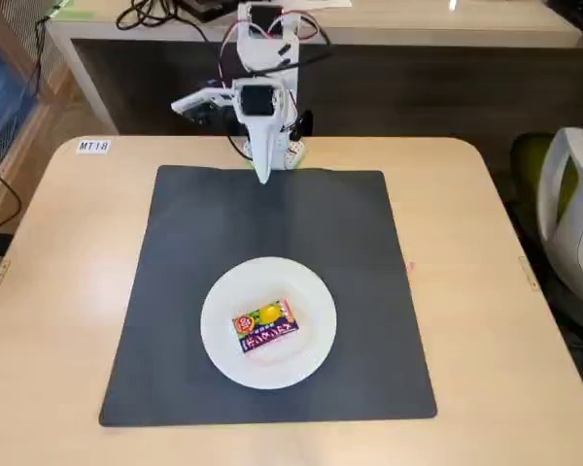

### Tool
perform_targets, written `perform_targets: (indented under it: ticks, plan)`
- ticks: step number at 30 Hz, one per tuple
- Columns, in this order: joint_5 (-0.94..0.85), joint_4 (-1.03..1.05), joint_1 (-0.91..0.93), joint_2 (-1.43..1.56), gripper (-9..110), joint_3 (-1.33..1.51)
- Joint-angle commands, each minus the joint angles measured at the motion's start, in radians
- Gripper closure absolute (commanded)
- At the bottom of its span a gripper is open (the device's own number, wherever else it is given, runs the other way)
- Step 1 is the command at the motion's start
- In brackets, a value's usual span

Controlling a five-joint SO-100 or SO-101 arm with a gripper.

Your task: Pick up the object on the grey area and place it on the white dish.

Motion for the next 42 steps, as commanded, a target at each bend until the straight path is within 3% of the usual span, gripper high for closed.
perform_targets:
  ticks: [1,8,13,31,33,42]
  plan:
    - [-0.034,-0.104,0.000,0.166,102,0.247]
    - [-0.124,-0.176,0.002,0.308,102,0.505]
    - [-0.130,-0.110,0.003,0.515,102,0.669]
    - [-0.184,-0.100,-0.009,0.517,102,0.782]
    - [-0.187,-0.100,-0.011,0.517,97,0.782]
    - [-0.189,-0.104,-0.011,0.517,101,0.784]
